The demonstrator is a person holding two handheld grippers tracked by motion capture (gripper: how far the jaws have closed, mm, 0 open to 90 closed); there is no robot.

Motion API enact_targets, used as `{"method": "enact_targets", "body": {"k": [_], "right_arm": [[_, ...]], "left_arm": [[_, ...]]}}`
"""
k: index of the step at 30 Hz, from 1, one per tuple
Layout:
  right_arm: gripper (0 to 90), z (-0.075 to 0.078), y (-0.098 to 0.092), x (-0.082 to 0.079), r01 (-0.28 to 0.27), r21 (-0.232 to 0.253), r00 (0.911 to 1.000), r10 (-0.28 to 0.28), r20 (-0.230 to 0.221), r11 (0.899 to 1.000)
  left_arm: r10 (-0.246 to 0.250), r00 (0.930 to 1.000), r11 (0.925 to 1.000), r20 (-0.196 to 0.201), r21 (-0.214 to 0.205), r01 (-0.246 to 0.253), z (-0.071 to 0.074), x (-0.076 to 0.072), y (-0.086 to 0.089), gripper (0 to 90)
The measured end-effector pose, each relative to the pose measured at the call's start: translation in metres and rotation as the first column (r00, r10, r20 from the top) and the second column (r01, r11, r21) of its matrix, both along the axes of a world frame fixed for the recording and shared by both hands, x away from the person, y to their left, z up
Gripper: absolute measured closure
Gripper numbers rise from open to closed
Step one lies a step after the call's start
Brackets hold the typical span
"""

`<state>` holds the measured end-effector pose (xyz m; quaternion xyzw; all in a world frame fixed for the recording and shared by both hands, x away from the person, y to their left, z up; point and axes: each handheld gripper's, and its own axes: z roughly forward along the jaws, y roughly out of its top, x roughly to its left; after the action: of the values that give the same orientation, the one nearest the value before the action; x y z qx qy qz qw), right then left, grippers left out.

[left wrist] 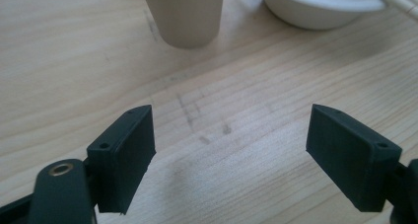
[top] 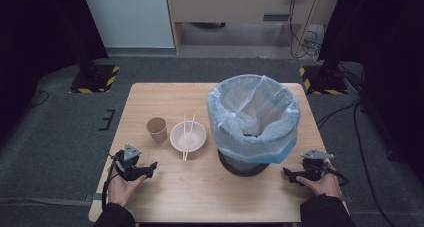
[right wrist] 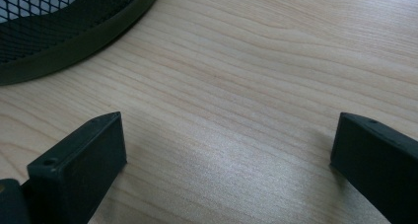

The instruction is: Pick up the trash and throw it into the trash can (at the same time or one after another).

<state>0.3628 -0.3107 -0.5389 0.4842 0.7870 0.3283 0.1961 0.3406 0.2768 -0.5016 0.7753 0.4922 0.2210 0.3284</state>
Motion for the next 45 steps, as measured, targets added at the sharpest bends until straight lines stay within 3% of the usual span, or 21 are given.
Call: {"method": "enact_targets", "body": {"k": [7,9,14,18,21,22,25,28,34,38,45], "right_arm": [[0.9,0.000,0.000,0.000,0.001,-0.002,1.0000,-0.001,0.000,1.000],[0.9,0.000,0.000,0.000,0.001,-0.002,1.0000,-0.001,0.001,1.000],[1.0,0.000,0.000,0.000,-0.005,-0.001,1.0000,0.005,0.001,1.000],[1.0,0.000,0.000,0.000,-0.005,0.000,1.0000,0.005,-0.001,1.000],[1.0,0.000,0.000,0.000,-0.006,0.000,1.0000,0.006,-0.001,1.000],[0.9,0.000,0.000,0.000,-0.006,0.000,1.0000,0.006,0.000,1.000],[0.8,0.000,0.001,0.000,-0.005,-0.002,1.0000,0.005,0.002,1.000],[0.7,0.000,0.001,0.000,0.002,-0.002,1.0000,-0.002,-0.001,1.000],[0.7,0.000,0.001,0.000,0.002,-0.002,1.0000,-0.002,-0.001,1.000],[0.7,0.000,0.001,0.000,0.002,-0.002,1.0000,-0.002,0.000,1.000],[0.8,0.000,0.001,0.000,0.002,-0.001,1.0000,-0.002,0.000,1.000]], "left_arm": [[0.050,0.9957,0.9977,0.078,-0.051,-0.046,0.021,-0.009,-0.008,19.4],[0.053,0.9931,0.9948,0.105,-0.092,-0.043,0.026,-0.011,-0.011,19.5],[0.054,0.9849,0.9897,0.164,-0.140,-0.031,0.041,-0.016,-0.014,22.6],[0.065,0.9719,0.9885,0.226,-0.148,-0.031,0.052,-0.021,-0.017,23.2],[0.074,0.9581,0.9860,0.277,-0.164,-0.029,0.063,-0.023,-0.020,24.5],[0.075,0.9505,0.9844,0.302,-0.175,-0.023,0.068,-0.023,-0.021,24.9],[0.068,0.9382,0.9836,0.339,-0.180,-0.006,0.076,-0.022,-0.024,27.2],[0.054,0.9311,0.9832,0.361,-0.182,0.013,0.084,-0.018,-0.031,30.8],[0.053,0.9314,0.9800,0.360,-0.198,0.021,0.090,-0.010,-0.040,35.0],[0.048,0.9377,0.9712,0.344,-0.236,0.037,0.093,0.004,-0.051,38.5],[0.027,0.9425,0.9779,0.333,-0.204,0.044,0.088,0.025,-0.069,43.6]]}}
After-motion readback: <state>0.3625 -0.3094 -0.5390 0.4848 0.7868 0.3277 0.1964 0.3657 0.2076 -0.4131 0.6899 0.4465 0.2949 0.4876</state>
